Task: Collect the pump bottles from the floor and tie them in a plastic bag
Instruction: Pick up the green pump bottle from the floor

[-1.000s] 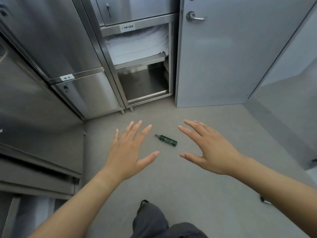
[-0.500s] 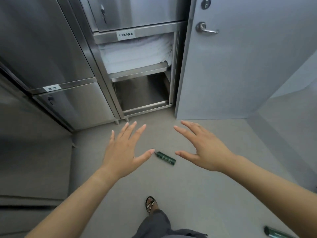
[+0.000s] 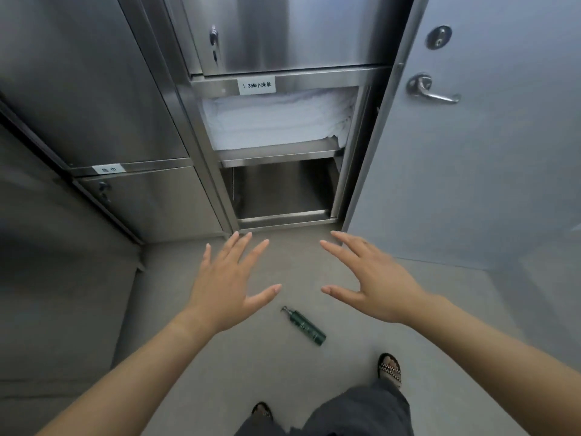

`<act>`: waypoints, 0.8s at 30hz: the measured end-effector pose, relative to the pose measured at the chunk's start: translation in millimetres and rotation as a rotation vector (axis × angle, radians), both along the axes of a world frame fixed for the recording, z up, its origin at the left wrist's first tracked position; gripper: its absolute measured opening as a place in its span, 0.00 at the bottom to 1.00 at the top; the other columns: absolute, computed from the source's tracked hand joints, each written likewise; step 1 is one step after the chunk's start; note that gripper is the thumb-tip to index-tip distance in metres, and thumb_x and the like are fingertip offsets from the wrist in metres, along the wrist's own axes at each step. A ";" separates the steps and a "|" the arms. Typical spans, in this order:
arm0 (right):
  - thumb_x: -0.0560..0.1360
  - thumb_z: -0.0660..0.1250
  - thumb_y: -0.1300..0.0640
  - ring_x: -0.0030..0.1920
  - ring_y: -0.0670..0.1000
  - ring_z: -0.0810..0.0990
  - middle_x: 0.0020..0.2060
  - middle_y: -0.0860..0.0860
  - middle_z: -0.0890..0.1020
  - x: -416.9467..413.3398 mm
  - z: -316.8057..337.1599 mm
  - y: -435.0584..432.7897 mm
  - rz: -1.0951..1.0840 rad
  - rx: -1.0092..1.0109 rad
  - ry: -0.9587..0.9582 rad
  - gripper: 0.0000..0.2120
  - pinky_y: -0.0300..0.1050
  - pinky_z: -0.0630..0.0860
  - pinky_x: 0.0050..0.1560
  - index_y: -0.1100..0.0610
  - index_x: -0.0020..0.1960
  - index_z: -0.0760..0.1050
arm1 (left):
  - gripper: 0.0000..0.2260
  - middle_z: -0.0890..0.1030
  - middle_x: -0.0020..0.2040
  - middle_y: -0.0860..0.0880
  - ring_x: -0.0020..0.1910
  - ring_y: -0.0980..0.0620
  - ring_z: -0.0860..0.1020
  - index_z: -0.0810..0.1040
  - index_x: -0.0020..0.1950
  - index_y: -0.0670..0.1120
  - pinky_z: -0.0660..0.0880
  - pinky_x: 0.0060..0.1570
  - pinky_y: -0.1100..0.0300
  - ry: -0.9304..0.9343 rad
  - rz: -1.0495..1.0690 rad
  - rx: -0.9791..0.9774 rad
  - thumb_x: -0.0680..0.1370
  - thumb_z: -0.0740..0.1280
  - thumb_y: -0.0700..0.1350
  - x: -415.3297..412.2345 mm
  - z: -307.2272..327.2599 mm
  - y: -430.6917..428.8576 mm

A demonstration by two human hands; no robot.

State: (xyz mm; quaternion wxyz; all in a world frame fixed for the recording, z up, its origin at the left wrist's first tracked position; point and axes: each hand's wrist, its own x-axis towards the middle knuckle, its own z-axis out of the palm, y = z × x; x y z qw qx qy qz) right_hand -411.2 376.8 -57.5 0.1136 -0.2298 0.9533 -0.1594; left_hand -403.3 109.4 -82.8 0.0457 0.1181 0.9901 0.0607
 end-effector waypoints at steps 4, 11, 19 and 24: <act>0.72 0.52 0.30 0.76 0.50 0.52 0.77 0.46 0.52 -73.4 -9.8 17.4 0.174 0.016 -0.012 0.36 0.55 0.59 0.73 0.42 0.75 0.48 | 0.36 0.53 0.79 0.51 0.78 0.51 0.47 0.49 0.76 0.59 0.46 0.74 0.42 -0.003 0.172 -0.030 0.71 0.47 0.73 -29.6 -4.9 31.0; 0.71 0.54 0.30 0.76 0.52 0.50 0.77 0.47 0.50 -167.3 -35.0 56.4 0.489 0.079 -0.078 0.37 0.57 0.59 0.73 0.42 0.75 0.48 | 0.38 0.54 0.79 0.50 0.78 0.50 0.50 0.49 0.76 0.58 0.48 0.73 0.41 -0.003 0.573 -0.027 0.69 0.44 0.73 -45.8 -21.6 103.7; 0.74 0.59 0.36 0.75 0.52 0.51 0.77 0.48 0.52 -183.7 -74.2 44.7 0.614 0.036 -0.187 0.35 0.55 0.61 0.71 0.45 0.76 0.50 | 0.39 0.61 0.76 0.49 0.75 0.47 0.59 0.56 0.75 0.57 0.53 0.72 0.39 -0.083 0.801 -0.053 0.68 0.43 0.74 -20.9 -57.4 126.2; 0.74 0.59 0.37 0.75 0.51 0.52 0.77 0.49 0.53 -180.8 -162.9 37.4 0.588 0.016 -0.238 0.34 0.53 0.62 0.70 0.47 0.75 0.52 | 0.40 0.59 0.77 0.49 0.76 0.48 0.57 0.54 0.76 0.57 0.53 0.72 0.41 -0.149 0.885 0.002 0.67 0.42 0.73 -9.8 -136.4 126.1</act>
